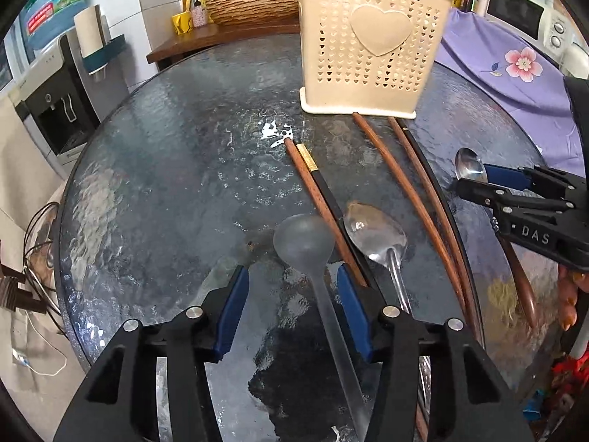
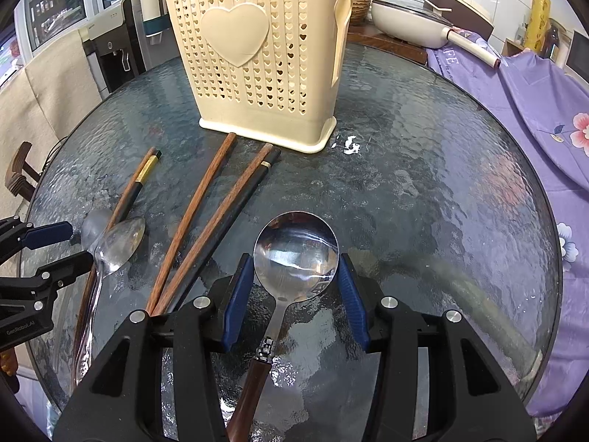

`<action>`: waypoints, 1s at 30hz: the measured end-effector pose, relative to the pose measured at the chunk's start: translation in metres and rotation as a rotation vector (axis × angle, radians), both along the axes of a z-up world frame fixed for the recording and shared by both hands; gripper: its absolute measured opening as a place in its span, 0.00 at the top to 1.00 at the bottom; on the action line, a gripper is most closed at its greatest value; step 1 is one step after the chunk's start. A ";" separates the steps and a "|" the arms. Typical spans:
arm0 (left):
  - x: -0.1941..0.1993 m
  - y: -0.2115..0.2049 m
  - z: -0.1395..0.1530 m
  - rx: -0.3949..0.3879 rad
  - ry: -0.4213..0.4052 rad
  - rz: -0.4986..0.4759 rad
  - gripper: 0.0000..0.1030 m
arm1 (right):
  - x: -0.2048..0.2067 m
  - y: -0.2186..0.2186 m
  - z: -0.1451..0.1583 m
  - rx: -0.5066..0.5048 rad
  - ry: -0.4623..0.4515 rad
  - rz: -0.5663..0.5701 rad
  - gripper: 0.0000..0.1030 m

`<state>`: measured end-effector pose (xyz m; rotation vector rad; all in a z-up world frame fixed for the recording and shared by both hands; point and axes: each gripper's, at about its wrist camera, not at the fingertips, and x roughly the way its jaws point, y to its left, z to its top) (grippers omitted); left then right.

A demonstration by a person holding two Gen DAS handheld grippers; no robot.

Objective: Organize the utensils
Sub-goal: 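Lift the spoon and ladle and carry both toward the cream holder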

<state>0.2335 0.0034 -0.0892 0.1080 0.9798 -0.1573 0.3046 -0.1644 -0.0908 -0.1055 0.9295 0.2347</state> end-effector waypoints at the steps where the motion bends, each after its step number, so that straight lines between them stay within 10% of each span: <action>1: 0.003 -0.002 0.000 0.001 0.000 -0.001 0.53 | 0.000 0.000 0.000 0.000 0.000 -0.001 0.54; 21: 0.033 -0.011 0.004 -0.012 0.016 0.012 0.66 | 0.008 0.008 0.001 0.006 0.045 -0.036 0.55; 30: 0.023 0.001 0.053 -0.093 -0.179 0.010 0.66 | -0.011 -0.004 0.036 0.092 -0.149 -0.041 0.55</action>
